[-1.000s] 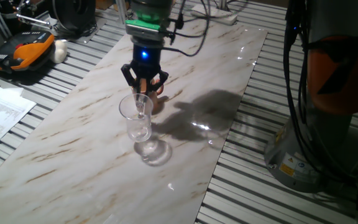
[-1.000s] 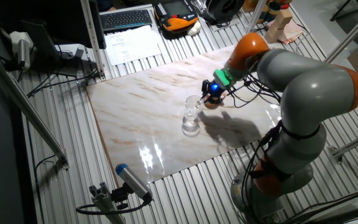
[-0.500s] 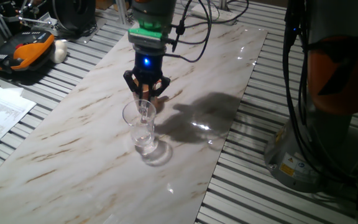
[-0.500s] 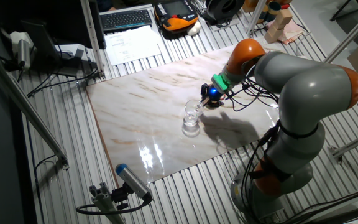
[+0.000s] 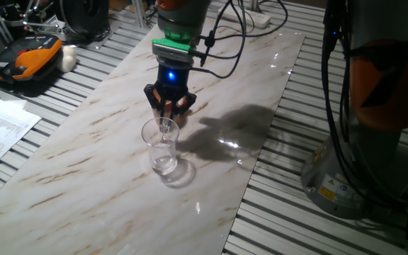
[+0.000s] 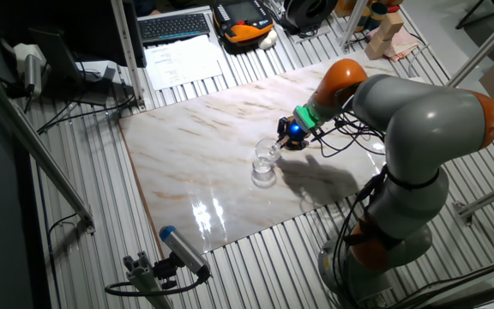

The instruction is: Pour the water from one cup into another empty cup

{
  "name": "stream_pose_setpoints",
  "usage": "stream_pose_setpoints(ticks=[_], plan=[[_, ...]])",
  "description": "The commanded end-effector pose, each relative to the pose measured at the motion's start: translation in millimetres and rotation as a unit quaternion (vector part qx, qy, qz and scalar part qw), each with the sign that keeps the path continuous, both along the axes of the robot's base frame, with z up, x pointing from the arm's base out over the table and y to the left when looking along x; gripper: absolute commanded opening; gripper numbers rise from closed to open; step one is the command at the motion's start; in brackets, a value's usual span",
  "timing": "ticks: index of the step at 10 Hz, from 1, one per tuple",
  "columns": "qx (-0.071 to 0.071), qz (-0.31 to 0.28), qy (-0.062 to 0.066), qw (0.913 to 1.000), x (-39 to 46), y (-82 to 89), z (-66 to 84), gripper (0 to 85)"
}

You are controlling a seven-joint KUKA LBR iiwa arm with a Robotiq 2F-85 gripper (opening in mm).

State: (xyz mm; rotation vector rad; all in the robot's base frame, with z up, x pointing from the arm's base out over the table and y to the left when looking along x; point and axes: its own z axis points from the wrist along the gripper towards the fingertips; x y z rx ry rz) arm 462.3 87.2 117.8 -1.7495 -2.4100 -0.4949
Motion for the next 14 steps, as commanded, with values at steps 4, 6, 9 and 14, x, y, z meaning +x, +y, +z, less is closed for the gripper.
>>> stream_pose_setpoints(ticks=[4, 6, 9, 14], plan=[[-0.033, -0.019, 0.021, 0.9991, 0.6, 0.3, 1.4, 0.0], [-0.019, -0.034, 0.011, 0.9992, -1.7, 0.5, -1.1, 0.0], [-0.007, -0.043, 0.001, 0.999, -3.6, -1.2, -10.1, 0.0], [-0.015, -0.05, 0.002, 0.9986, -2.9, -0.9, -9.6, 0.0]])
